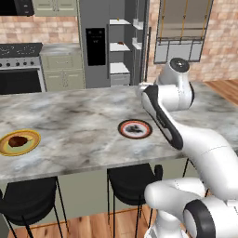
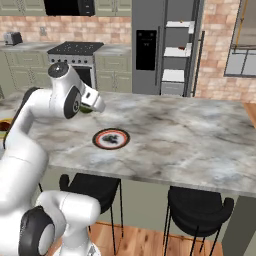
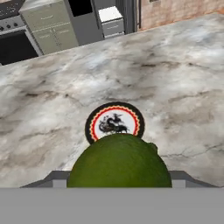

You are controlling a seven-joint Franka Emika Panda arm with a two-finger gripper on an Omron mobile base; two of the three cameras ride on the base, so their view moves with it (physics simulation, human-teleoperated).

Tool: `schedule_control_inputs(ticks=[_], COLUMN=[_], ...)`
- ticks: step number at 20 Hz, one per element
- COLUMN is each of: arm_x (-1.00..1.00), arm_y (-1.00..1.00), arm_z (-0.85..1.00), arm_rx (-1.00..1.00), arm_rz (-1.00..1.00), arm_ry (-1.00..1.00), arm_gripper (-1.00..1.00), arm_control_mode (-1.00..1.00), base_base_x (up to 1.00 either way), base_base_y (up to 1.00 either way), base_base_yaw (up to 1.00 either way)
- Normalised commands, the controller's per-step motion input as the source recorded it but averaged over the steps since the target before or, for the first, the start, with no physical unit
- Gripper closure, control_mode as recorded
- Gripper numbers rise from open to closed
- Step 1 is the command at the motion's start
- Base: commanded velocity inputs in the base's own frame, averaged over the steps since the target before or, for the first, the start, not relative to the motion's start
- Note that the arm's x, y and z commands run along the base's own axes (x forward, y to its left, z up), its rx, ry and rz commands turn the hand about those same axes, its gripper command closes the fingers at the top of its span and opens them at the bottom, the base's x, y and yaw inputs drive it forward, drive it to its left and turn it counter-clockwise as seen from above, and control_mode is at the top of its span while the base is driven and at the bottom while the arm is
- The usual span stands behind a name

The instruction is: Transport the steak and lime to the fridge. Place the steak on the rack containing meat and place the lime on the rack containing the vegetable, ensuring meats and vegetables are on different racks.

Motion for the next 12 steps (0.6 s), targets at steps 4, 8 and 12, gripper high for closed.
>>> schedule_control_inputs(ticks=[4,8,12], arm_x=[-1.00,-0.94,-0.94], arm_y=[0.00,0.02,0.00], arm_z=[0.51,0.69,0.66], arm_rx=[-0.01,-0.03,-0.05], arm_rz=[0.07,0.09,0.10], arm_ry=[0.00,-0.01,-0.14], arm_gripper=[1.00,1.00,1.00], arm_control_mode=[-1.00,-1.00,-1.00], base_base_x=[0.00,0.00,0.00], base_base_y=[0.00,0.00,0.00], base_base_yaw=[0.00,0.00,0.00])
